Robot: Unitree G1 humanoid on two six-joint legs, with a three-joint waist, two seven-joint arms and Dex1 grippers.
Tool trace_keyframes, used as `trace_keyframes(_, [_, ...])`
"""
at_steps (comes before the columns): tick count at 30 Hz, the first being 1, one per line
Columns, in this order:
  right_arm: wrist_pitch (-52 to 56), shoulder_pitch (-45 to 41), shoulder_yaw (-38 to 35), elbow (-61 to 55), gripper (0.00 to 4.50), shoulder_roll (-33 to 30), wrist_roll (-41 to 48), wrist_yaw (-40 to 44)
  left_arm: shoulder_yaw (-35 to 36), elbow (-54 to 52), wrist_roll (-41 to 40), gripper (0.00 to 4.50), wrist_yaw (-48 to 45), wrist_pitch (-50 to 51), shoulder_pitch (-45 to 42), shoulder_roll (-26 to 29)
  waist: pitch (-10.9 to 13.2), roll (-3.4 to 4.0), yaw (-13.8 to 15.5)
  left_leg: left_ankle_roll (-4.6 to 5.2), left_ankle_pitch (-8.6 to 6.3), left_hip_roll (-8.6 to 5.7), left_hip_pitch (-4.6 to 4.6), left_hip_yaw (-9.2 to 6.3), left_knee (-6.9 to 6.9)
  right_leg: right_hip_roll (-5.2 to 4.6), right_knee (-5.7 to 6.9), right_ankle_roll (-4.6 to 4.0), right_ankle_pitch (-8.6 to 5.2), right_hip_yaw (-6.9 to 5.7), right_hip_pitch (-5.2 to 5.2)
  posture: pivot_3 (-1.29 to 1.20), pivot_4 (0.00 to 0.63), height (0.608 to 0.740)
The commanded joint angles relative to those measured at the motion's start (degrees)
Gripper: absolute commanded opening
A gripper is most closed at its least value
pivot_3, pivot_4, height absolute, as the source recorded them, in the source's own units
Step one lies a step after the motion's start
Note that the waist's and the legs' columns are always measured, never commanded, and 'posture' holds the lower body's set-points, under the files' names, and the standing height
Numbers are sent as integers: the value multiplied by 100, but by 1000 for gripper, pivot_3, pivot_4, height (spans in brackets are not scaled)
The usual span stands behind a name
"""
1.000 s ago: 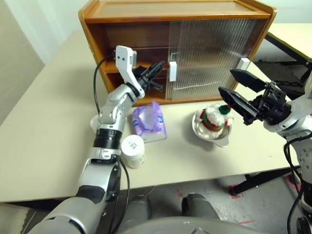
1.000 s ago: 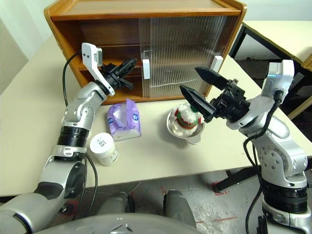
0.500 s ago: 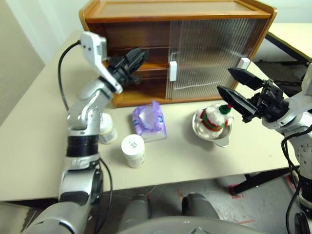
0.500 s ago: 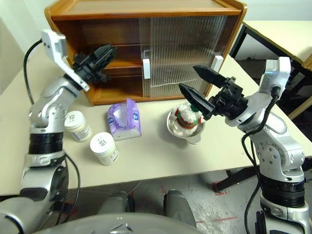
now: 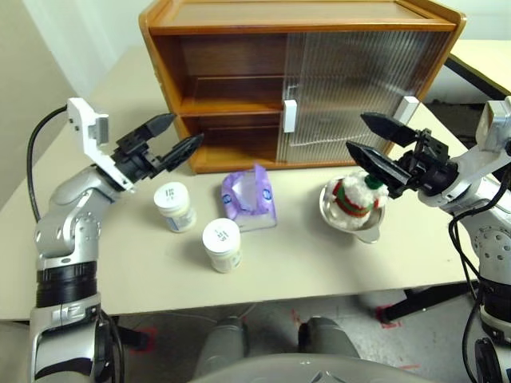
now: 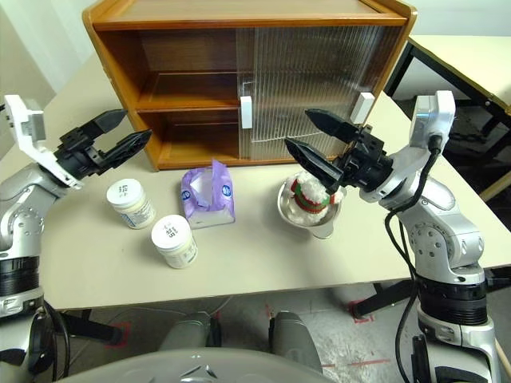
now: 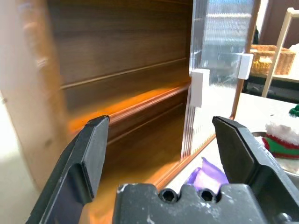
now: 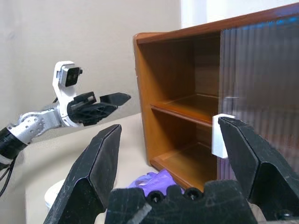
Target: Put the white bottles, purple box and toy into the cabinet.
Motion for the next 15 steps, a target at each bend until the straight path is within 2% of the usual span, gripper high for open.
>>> trace_keyframes(1, [13,-122,59,129,4500,20,-30,89,157,-187,-203,4482,-231,53,379,165,1,2,71,-2,-1,4,-1,0,0,-1,0,-6,0,-3,-2,90,0,740])
trace_keyframes(9, [25,-350,183,350,4500,87,-72,228,300,-296,-118,4482,-834,-394,1387,395,2,3,220,-15,-8,22,-6,1,-29,-23,1,-43,-16,-13,-27,124,0,740])
trace_keyframes(15, [15,-443,225,440,4500,108,-92,277,229,-183,-15,4482,-1031,-693,1699,423,-1,4,331,-17,-7,25,-10,6,-75,-22,5,-70,-28,-14,-58,130,0,740])
